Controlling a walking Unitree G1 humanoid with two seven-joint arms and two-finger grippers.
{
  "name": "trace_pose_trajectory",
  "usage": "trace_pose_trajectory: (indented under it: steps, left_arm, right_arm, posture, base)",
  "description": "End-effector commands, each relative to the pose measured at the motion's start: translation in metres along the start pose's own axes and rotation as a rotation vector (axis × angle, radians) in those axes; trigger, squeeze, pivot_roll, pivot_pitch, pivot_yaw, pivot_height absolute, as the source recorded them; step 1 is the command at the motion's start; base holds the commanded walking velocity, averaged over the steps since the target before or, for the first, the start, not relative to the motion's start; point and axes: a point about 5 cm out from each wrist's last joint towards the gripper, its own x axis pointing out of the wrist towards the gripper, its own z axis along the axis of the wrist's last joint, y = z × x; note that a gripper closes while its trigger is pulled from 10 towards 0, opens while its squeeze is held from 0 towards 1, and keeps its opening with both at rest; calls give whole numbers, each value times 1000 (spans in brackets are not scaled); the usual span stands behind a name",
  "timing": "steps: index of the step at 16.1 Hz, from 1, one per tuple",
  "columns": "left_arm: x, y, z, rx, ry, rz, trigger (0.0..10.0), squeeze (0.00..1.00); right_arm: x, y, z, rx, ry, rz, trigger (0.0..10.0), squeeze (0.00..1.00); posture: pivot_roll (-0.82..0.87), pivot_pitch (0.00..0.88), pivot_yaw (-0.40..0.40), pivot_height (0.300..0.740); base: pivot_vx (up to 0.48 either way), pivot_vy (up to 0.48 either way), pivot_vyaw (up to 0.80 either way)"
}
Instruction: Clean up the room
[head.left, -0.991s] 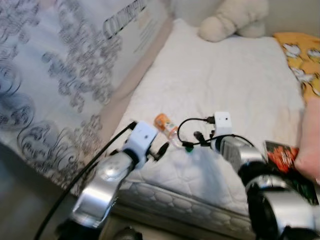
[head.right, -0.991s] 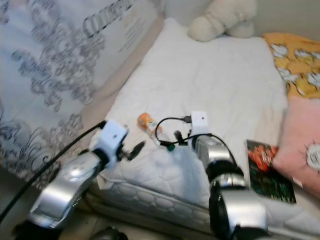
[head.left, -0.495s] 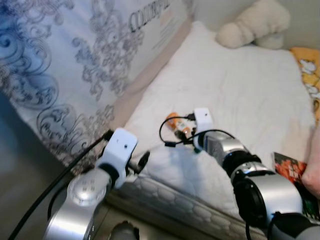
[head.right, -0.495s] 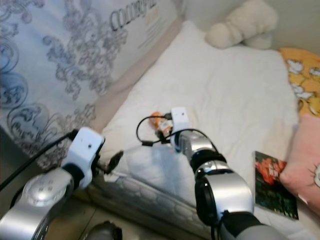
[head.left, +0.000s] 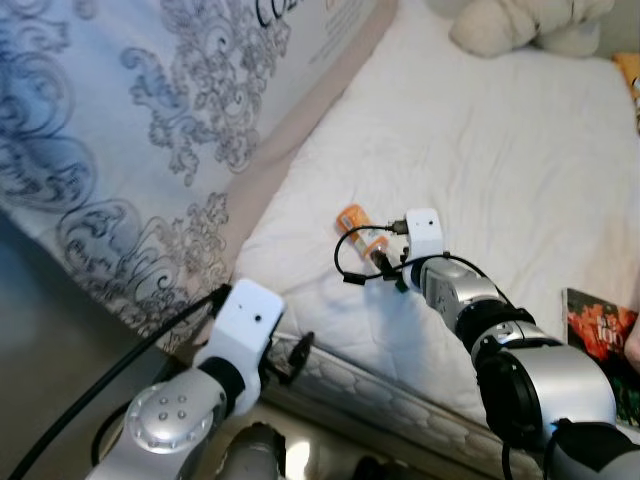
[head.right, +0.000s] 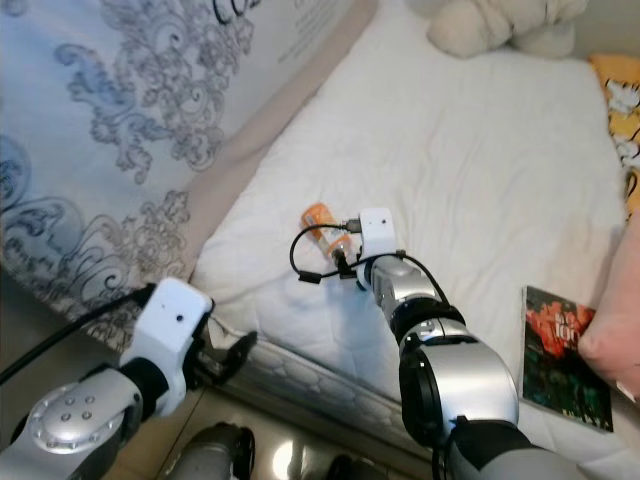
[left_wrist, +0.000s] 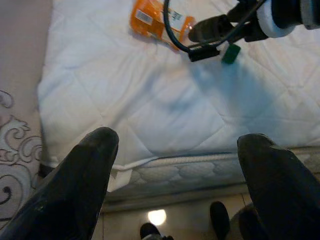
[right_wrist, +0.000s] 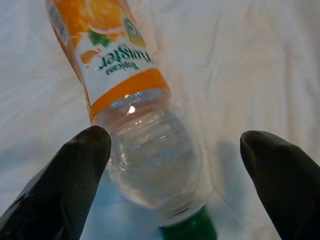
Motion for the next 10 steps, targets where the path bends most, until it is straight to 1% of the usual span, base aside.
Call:
trace_pose_trajectory:
  steps: [1,2,3,4,6,7,8,9,10]
  left_arm:
    - [-5,-3,-1,-12,25,-5,10000,0]
    - [-7,-2,-4,-14,50,-3,10000,0]
    - [-8,-1,-7,-24,72,6,10000,0]
    - [-9,-1,-7,-26,78,6,10000,0]
    - [-7,-2,-6,-46,76,7,10000,0]
    - [-6,-5,-4,-60,66,-5,10000,0]
    - [-5,-7,-2,-66,58,-19,10000,0]
    - [-3,-11,5,-81,8,-44,10000,0]
    - [-1,-15,12,-69,-42,-75,10000,0]
  right_arm:
    - [0,-5,-12,14,42,-14,10000,0]
    - [-1,-6,-18,17,66,-13,10000,0]
    - [0,-2,-24,31,95,16,10000,0]
    - [0,-1,-26,30,100,25,10000,0]
    - [0,2,-28,-21,112,27,10000,0]
    - [0,2,-28,-43,114,25,6039,0]
    - [0,2,-28,-52,115,29,0,0]
    - [0,3,-27,-47,109,34,0,0]
    - [0,3,-26,-23,104,39,0,0]
  posture:
    - [512,205,-77,732]
    - [511,210,-70,732]
    - [508,217,-61,732]
    - [507,221,-58,732]
    - [501,224,-58,732]
    - [500,222,-60,732]
    - [498,218,-62,732]
    - [492,211,-65,732]
    - [484,196,-69,732]
  base:
    - [0,0,0]
    - [0,0,0]
    - [0,0,0]
    - [0,0,0]
    - [0,0,0]
    - [0,0,0]
    - [0,0,0]
    - [0,0,0]
    - [0,0,0]
